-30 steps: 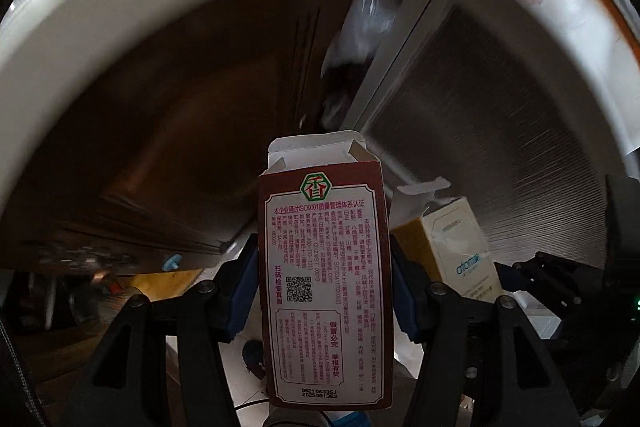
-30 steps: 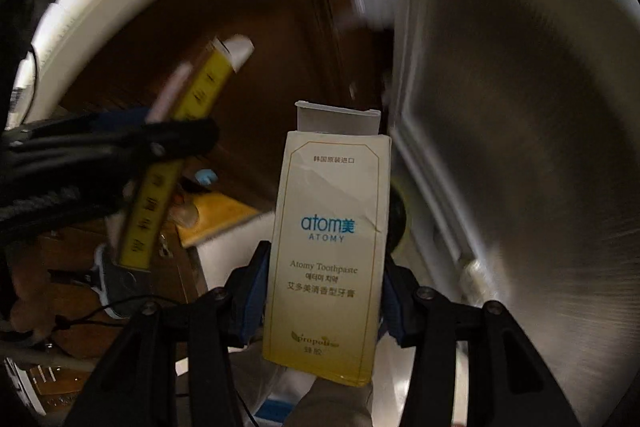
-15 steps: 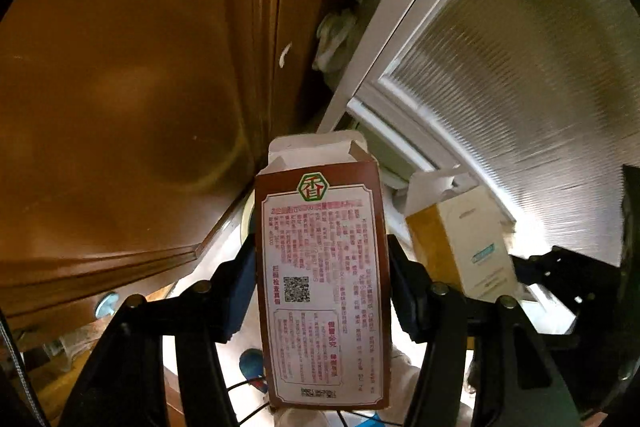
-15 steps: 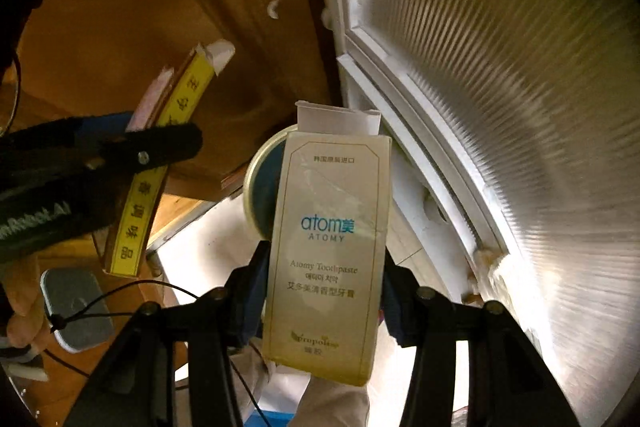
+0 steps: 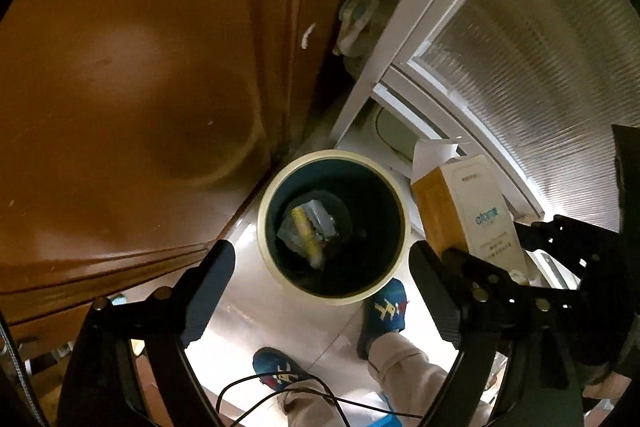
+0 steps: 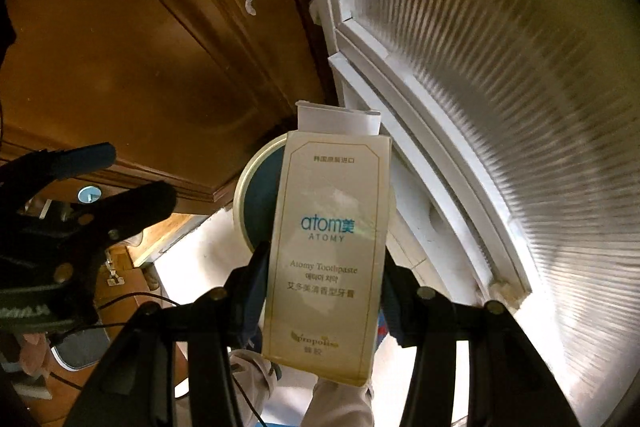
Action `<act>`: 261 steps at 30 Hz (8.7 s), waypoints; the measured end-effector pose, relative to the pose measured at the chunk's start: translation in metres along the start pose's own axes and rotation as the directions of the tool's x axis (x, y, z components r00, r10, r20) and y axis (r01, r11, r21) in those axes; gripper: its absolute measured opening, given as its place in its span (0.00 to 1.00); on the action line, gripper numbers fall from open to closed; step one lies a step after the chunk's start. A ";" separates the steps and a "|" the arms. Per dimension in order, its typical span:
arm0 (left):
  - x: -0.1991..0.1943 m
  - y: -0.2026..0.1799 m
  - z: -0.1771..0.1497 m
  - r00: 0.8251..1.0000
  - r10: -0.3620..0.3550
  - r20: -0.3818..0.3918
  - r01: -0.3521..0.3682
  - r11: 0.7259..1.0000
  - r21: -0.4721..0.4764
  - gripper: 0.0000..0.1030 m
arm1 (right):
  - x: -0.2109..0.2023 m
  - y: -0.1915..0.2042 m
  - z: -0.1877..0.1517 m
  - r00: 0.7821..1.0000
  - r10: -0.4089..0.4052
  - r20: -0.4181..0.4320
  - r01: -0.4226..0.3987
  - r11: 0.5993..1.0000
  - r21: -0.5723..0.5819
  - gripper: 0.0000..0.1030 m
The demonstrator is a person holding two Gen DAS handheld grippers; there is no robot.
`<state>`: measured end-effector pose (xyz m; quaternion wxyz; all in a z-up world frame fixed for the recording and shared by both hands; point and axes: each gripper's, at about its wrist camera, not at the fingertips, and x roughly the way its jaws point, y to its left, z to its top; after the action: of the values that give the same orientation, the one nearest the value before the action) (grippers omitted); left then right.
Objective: Collect trash
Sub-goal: 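Open the left tool over the bin while the right tool releases the toothpaste box, then raise both tools back toward the table and the plastic bag, then grasp the clear plastic bag with the left tool while the right tool grasps the green-and-white pouch, then carry the plastic bag and pouch down over the floor bin with both tools, then open the left tool over the bin while the right tool releases the pouch, then raise both tools back toward the foil ball and red wrapper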
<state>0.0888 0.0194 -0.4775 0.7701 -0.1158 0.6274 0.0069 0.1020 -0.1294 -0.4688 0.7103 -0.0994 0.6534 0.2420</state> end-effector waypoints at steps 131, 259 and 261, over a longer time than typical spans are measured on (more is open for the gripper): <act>-0.270 -0.199 0.219 0.941 -0.105 0.323 0.079 0.993 0.093 0.41 | -0.334 -0.189 0.199 0.866 -0.010 0.500 -0.081 0.984 0.160 0.25; -0.210 -0.044 -0.006 0.988 -0.021 0.154 0.020 1.000 0.009 0.86 | -0.163 0.045 -0.017 0.975 0.056 0.213 -0.037 0.995 -0.089 0.24; -0.233 -0.048 -0.001 0.982 -0.030 0.184 0.027 1.000 0.016 0.86 | -0.192 0.045 -0.015 0.969 0.064 0.239 -0.041 0.994 -0.098 0.30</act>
<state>0.0460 0.0038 -0.2438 0.8256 -0.1183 0.5517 0.0024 0.0620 -0.1384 -0.2758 0.7725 -0.0845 0.5527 0.3011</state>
